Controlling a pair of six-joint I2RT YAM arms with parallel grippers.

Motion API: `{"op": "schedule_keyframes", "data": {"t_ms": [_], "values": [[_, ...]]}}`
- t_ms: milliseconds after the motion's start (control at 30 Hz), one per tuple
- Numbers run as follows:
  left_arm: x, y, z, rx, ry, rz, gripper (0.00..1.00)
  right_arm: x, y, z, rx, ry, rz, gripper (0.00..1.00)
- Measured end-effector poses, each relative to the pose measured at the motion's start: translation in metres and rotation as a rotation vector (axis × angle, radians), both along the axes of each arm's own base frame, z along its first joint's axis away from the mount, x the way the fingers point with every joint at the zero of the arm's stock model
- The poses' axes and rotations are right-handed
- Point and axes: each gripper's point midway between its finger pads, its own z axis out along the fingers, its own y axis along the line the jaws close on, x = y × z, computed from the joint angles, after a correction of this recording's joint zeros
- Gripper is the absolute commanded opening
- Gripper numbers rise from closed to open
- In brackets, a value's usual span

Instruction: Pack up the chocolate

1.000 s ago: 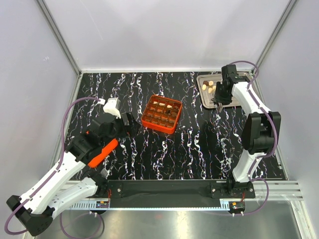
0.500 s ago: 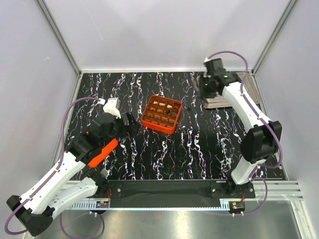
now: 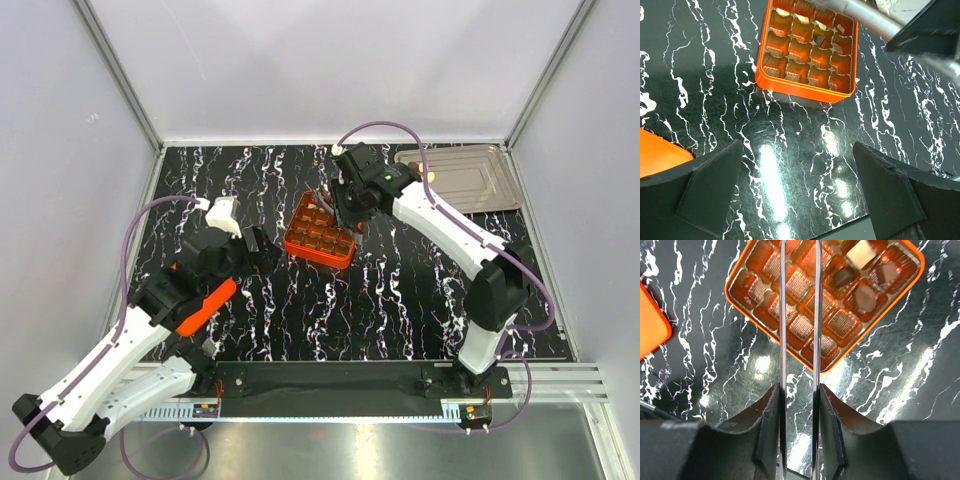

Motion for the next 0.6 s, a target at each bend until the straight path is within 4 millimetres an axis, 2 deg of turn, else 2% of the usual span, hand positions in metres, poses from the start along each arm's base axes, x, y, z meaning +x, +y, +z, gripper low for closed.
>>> {"op": "schedule_keyframes", "data": {"t_ms": [200, 400, 600], "values": [[-0.001, 0.001, 0.003, -0.008, -0.011, 0.001, 0.99, -0.006, 0.006, -0.008, -0.015, 0.01, -0.003, 0.39], [-0.001, 0.001, 0.003, -0.008, -0.011, 0.001, 0.99, -0.017, 0.001, -0.027, -0.053, 0.05, -0.006, 0.4], [-0.001, 0.001, 0.004, -0.008, -0.012, 0.002, 0.99, -0.021, 0.002, -0.032, -0.06, 0.06, 0.0, 0.41]]}}
